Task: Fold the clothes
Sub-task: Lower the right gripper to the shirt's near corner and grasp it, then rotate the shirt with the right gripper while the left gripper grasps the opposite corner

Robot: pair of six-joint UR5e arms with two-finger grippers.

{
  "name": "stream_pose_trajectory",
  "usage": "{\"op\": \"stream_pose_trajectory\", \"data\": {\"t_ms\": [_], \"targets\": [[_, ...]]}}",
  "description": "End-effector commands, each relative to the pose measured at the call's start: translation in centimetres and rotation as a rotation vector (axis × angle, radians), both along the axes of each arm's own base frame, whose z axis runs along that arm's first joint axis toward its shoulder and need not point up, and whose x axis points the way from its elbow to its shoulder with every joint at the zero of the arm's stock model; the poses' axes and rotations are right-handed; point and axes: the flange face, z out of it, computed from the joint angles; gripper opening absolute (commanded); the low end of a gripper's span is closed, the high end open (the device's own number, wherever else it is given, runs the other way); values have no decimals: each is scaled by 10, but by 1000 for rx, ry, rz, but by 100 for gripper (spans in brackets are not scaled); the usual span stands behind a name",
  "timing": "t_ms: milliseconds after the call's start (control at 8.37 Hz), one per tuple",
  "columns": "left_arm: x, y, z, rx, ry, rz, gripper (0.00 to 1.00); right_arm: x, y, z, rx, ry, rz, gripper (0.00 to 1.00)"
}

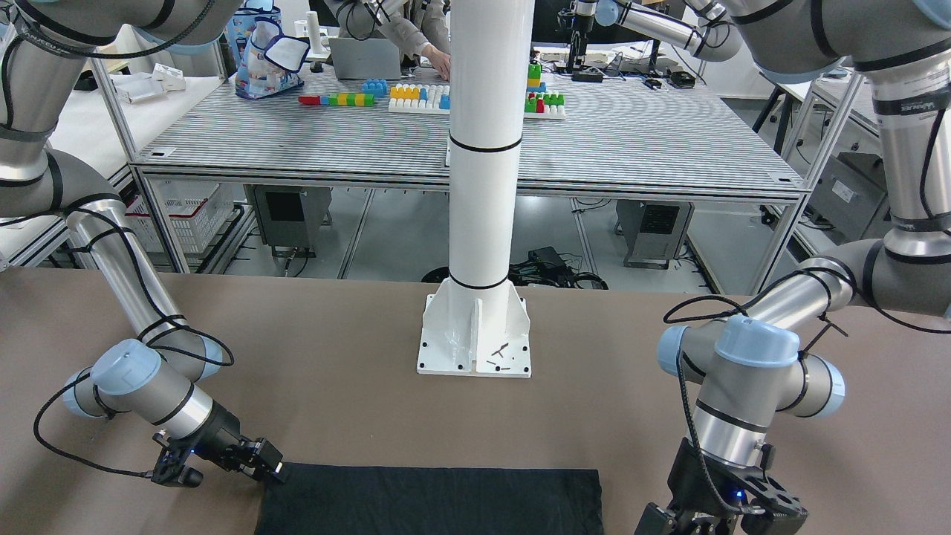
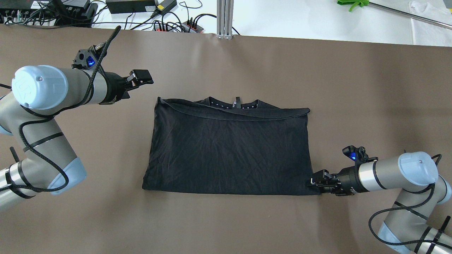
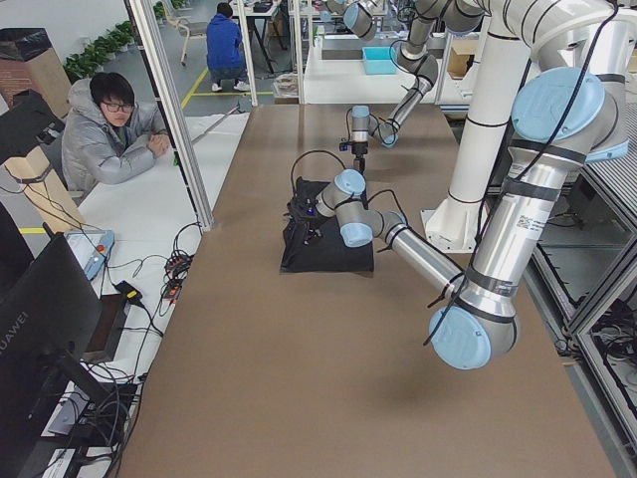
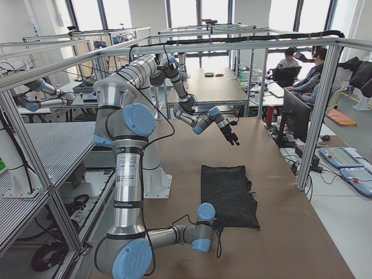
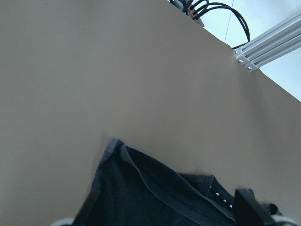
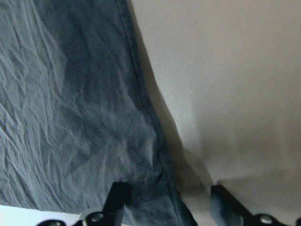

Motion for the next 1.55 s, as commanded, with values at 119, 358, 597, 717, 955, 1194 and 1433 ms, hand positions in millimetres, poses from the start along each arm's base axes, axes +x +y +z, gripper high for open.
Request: {"op": "stream_pose_trajectory", "data": {"t_ms": [119,358,597,717,955,1194,1433], "targets": [[0,0,-1,1,1,1,100,-1,0,-5,5,-8,-1,0],[-1,0,-1,1,1,-1,100,-3,1,-18,16,-31,-15,0],[-2,1,4,-3,-6,0,100,-13,33,-58,61,-98,-85,0],[-3,1,6,-1,-10,-2,100,-18,45,-64,68,-108,-109,0],[-4,0,7,2,-14,-9,100,-32,71,-73,79,-128,-158,0],[-5,-1,8,4,-19,-21,100,-48,115,-94,97,-171,-252,0],[-3,-2,10,1,-24,-22,100,-64,159,-117,112,-217,-345,0]]}}
